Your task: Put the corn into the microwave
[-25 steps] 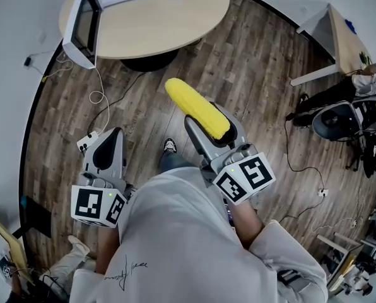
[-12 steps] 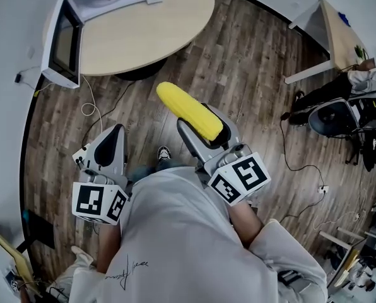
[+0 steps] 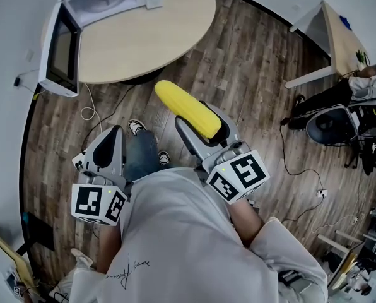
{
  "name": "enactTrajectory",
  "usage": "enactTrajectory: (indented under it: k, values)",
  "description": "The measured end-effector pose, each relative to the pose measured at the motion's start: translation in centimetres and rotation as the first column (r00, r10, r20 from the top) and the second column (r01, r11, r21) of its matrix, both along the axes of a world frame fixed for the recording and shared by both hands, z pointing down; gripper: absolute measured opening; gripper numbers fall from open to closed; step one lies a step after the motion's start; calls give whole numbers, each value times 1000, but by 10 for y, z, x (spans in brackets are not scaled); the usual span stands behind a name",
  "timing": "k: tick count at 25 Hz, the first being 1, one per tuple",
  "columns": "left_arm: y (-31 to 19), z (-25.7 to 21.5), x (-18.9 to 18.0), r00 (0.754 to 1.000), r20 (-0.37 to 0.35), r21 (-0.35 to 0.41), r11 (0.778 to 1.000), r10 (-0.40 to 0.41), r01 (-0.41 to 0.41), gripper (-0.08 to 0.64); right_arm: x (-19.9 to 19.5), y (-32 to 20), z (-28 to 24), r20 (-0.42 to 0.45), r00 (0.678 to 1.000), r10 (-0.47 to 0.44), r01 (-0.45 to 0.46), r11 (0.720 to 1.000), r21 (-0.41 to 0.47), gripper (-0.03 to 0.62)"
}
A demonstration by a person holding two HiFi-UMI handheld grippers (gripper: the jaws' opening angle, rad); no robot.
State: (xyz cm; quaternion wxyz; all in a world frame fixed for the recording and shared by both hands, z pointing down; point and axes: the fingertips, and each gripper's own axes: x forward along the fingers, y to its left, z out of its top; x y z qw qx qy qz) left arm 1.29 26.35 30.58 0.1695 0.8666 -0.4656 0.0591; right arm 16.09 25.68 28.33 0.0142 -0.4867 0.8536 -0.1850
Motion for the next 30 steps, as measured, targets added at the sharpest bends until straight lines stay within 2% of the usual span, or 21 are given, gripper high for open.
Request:
enactTrajectory:
  k: [6,9,13,19,30]
  values:
    - [-47,0,-6,999,-27,-1,1000,-17,17,-8,-10,-48,-3,-18,1000,-12,12,1000,14,259]
    - [-80,-5,-8,999,-44,-4,1000,-22,22,-8,-14,-78,-4,11,1000,-27,27,1000,-4,259]
    - [-123,-13,-12,999,-45,12,1000,-25,26,-8,-22,-122,-5,33,999,-43,44,999,-13,259]
    - [-183,-16,-31,998,-38,-2,999,-50,50,-8,-39,-184,-7,48,997,-52,54,998,-25,259]
    - [-279,-9,-47,999,-35,-32,999,-36,34,-8,-59,-281,3,51,997,-50,54,996,-69,259]
